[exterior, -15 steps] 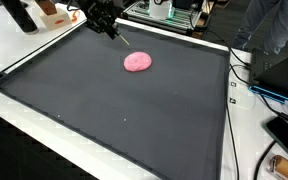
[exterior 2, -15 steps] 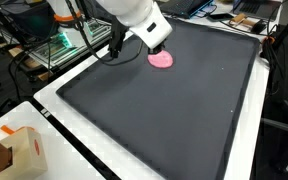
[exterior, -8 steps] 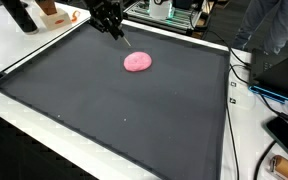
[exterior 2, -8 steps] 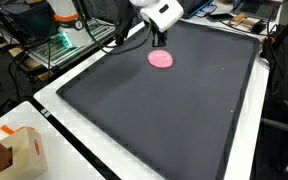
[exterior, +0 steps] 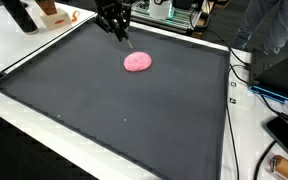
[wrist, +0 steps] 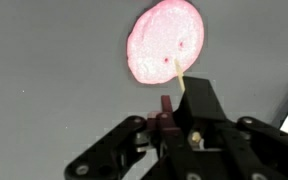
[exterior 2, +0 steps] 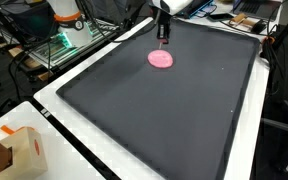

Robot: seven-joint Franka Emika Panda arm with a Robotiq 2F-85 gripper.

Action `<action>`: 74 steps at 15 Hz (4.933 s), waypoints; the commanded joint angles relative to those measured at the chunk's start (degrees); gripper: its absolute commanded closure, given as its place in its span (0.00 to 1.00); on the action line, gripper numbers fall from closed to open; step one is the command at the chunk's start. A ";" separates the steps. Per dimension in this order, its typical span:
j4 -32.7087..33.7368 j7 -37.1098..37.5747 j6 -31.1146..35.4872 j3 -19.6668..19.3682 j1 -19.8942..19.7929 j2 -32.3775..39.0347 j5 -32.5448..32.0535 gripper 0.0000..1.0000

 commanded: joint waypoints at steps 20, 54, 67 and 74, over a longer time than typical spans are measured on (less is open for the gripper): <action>-1.25 11.56 2.78 3.18 3.48 -0.79 -13.01 0.94; 19.44 59.72 -20.74 9.57 28.55 21.94 -67.21 0.94; 20.96 54.74 -21.02 9.85 26.77 23.24 -65.17 0.94; 20.10 51.64 -20.08 9.98 24.80 21.16 -61.75 0.94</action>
